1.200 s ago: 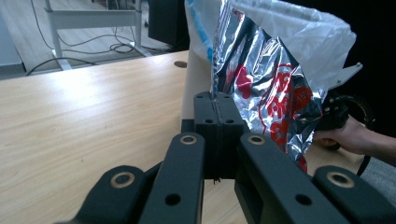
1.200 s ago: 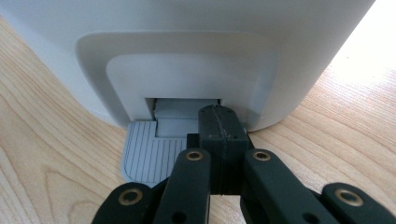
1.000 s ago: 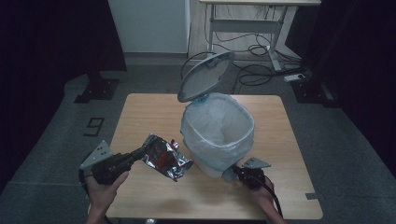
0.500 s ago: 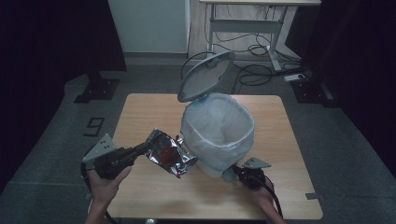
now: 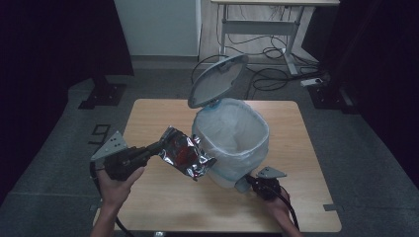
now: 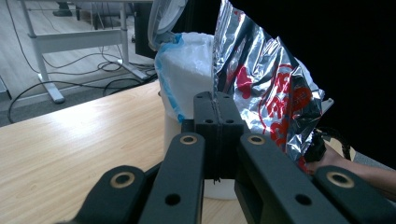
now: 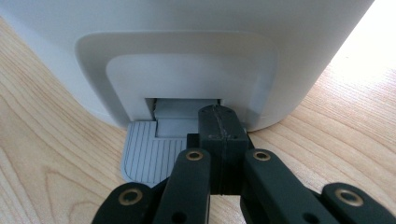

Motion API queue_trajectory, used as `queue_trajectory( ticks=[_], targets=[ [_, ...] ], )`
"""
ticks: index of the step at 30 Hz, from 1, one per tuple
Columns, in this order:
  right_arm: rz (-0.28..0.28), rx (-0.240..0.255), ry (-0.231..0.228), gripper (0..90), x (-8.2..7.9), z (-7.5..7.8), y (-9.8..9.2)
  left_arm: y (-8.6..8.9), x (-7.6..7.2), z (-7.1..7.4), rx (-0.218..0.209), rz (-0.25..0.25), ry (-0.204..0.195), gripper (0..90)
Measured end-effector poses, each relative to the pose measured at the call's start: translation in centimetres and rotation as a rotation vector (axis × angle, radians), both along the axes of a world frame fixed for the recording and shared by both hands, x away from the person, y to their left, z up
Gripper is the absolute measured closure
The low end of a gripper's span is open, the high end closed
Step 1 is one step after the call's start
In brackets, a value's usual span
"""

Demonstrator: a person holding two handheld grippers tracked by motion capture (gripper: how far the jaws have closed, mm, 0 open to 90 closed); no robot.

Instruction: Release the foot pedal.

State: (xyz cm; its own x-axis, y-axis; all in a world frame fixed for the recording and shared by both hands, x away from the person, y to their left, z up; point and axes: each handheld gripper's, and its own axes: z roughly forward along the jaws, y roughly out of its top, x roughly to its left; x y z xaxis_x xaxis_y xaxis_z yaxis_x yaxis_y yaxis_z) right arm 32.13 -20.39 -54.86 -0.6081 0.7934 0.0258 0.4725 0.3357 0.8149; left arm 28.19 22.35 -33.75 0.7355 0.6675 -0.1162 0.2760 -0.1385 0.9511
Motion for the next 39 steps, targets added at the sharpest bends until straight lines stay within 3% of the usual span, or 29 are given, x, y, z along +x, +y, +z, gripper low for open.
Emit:
queue_trajectory(
  ticks=[14,29,39],
  targets=[
    [0.0,0.001,0.001,90.0,0.0,0.0,0.0,-0.7,1.8,1.3,-0.005,-0.013,0.029,90.0],
    [0.002,0.003,0.002,90.0,0.0,0.0,-0.1,-2.4,3.4,3.0,0.01,-0.015,0.019,90.0],
    [0.001,0.007,0.002,90.0,0.0,0.0,-0.1,-3.3,4.5,3.2,0.008,-0.014,0.025,90.0]
  ],
)
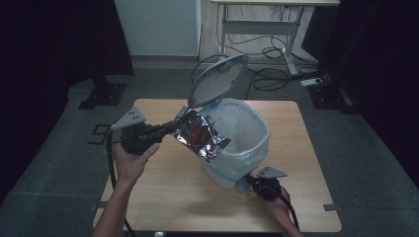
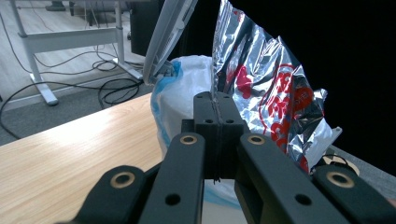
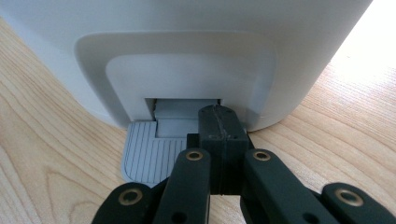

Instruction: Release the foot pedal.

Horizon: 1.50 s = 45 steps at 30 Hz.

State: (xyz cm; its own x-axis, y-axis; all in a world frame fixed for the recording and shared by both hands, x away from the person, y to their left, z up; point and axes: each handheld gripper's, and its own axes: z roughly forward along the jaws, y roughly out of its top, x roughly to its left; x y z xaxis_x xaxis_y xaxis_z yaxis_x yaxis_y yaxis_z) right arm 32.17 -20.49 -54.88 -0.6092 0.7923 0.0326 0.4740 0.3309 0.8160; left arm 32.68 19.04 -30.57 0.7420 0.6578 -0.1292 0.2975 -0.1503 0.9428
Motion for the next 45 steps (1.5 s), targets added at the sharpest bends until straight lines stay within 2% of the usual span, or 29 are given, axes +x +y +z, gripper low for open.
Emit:
queue_trajectory(
  ticks=[9,24,33,40,45],
  targets=[
    [0.001,0.0,0.0,90.0,0.0,0.0,0.0,-1.0,1.0,0.5,-0.008,-0.007,-0.002,90.0],
    [0.001,0.001,0.0,90.0,0.0,0.0,0.0,-3.6,2.3,1.4,-0.008,-0.035,-0.01,90.0],
    [0.001,0.0,-0.001,90.0,0.0,0.0,0.0,-4.8,3.0,1.5,-0.012,-0.032,-0.015,90.0],
    [0.001,0.001,-0.002,90.0,0.0,0.0,0.0,-5.5,3.5,2.1,-0.03,-0.03,-0.019,90.0],
    [0.001,0.001,-0.002,90.0,0.0,0.0,0.0,-6.0,3.7,1.9,-0.018,-0.026,-0.019,90.0]
  ],
)
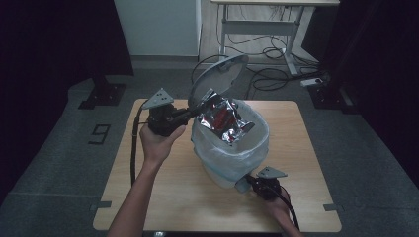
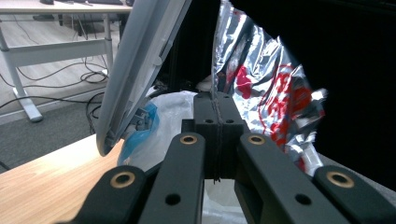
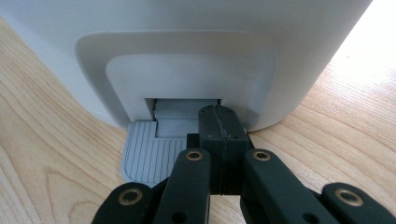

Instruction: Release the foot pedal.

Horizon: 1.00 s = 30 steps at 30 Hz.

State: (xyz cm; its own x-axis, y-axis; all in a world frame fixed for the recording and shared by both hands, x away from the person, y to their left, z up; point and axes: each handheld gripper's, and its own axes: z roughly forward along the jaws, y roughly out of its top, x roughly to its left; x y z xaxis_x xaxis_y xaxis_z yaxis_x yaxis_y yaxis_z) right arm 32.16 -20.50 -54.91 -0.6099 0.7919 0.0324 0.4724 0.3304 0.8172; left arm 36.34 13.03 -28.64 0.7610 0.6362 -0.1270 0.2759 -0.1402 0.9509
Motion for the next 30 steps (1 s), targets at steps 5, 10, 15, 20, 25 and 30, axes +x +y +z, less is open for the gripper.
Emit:
queue_trajectory(
  ticks=[5,10,15,20,25,30],
  targets=[
    [0.001,0.0,-0.001,90.0,0.0,0.0,0.0,-0.9,0.5,-0.7,0.009,0.002,0.01,90.0],
    [0.001,0.0,0.0,90.0,0.0,0.0,0.0,-1.7,0.9,-1.1,0.014,-0.002,0.016,90.0],
    [0.002,0.001,0.0,90.0,0.0,0.0,0.0,-2.9,1.4,-1.5,0.021,-0.008,0.022,90.0],
    [0.002,0.001,0.0,90.0,0.0,0.0,0.0,-3.8,1.6,-1.8,0.046,0.0,0.017,87.6],
    [0.002,0.001,-0.001,90.0,0.0,0.0,0.0,-4.1,1.7,-2.3,0.105,0.019,0.035,64.7],
    [0.002,0.0,-0.001,90.0,0.0,0.0,0.0,-3.6,1.6,-2.5,0.099,0.012,0.038,56.2]
  ],
)
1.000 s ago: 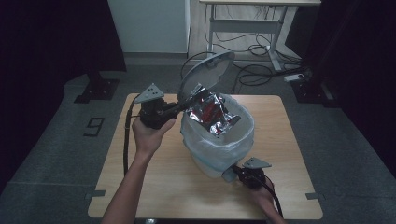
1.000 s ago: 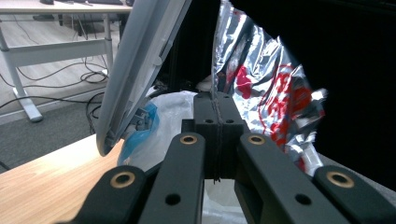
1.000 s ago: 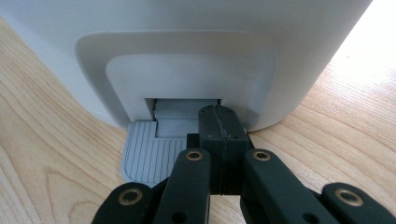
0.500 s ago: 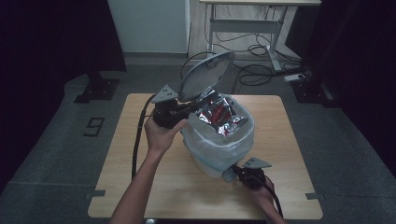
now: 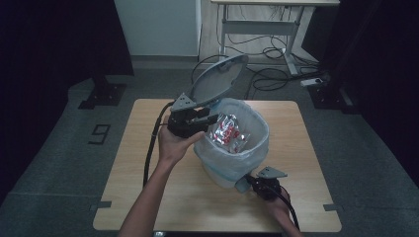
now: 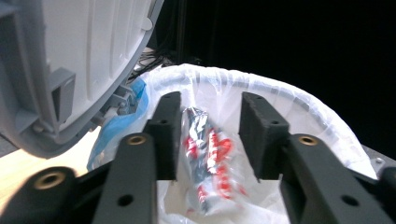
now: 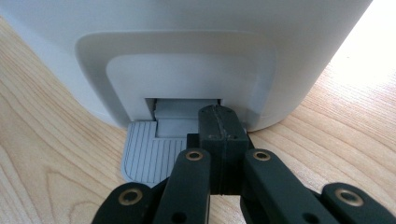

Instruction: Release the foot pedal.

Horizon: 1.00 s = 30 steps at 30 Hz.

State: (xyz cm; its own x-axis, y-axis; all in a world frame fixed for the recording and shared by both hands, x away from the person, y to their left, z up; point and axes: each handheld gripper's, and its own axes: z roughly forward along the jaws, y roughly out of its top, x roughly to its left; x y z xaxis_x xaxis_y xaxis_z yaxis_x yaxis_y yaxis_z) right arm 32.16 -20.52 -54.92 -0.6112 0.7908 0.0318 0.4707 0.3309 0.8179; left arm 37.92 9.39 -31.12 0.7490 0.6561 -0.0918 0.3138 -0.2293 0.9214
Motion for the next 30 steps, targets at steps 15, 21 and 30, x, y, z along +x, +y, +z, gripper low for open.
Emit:
queue_trajectory(
  ticks=[15,21,30],
  targets=[
    [-0.001,0.002,0.001,90.0,0.0,0.0,0.0,3.0,-2.7,-0.4,-0.014,-0.032,-0.013,34.0],
    [0.0,0.002,0.003,90.0,0.0,0.0,0.0,4.8,-3.7,-0.8,-0.014,-0.014,-0.022,32.9],
    [-0.001,0.001,0.002,90.0,0.0,0.0,0.0,6.5,-4.9,-1.3,0.001,0.006,-0.025,32.0]
  ],
)
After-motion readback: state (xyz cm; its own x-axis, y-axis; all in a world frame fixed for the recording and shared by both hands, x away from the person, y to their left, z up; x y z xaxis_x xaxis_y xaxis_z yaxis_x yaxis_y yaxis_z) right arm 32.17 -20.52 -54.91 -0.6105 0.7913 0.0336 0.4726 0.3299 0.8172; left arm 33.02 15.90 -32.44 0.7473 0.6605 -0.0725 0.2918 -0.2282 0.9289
